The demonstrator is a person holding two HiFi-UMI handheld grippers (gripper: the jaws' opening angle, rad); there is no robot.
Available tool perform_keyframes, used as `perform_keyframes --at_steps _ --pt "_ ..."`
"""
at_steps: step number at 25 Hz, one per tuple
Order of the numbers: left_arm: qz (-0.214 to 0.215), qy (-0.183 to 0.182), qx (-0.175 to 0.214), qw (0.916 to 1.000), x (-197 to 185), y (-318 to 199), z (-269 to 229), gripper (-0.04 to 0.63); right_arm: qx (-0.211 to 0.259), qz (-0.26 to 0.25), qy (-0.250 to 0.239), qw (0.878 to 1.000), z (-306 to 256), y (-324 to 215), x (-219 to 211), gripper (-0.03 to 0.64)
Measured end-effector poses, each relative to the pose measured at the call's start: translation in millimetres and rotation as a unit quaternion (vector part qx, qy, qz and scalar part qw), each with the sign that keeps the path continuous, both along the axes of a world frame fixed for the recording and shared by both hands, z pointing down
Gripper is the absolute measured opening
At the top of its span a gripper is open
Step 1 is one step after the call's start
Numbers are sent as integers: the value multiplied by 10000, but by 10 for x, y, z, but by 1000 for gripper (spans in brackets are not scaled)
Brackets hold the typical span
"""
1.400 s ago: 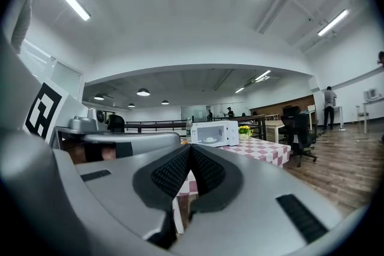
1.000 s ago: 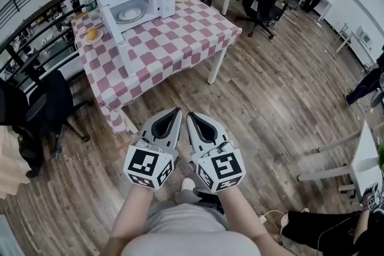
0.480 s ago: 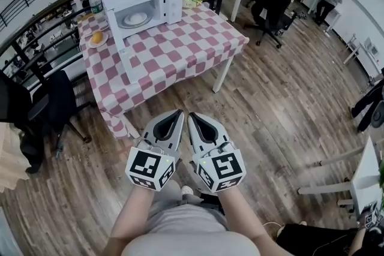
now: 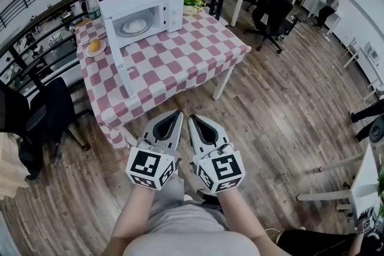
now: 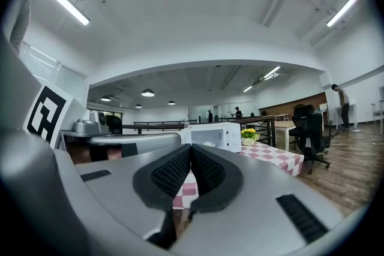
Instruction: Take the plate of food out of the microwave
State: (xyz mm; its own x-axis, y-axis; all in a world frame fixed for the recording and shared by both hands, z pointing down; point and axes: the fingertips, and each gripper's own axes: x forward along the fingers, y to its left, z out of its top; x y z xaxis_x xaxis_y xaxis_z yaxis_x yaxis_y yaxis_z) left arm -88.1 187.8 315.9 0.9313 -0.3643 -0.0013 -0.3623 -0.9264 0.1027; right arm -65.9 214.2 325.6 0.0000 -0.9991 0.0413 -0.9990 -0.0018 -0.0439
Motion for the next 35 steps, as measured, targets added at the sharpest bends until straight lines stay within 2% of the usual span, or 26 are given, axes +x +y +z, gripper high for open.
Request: perform_keyframes --at_steps 18,27,35 --pt "35 123 -120 9998 441 -1242 15 3 -112 133 65 9998 49 -1210 442 26" --pt "263 98 -96 9996 671 -1687 -5 3 -95 374 -13 9993 62 -1690 652 26" --pt "221 73 -154 9996 803 -2011 49 3 -125 404 -59 9991 130 -1992 790 26"
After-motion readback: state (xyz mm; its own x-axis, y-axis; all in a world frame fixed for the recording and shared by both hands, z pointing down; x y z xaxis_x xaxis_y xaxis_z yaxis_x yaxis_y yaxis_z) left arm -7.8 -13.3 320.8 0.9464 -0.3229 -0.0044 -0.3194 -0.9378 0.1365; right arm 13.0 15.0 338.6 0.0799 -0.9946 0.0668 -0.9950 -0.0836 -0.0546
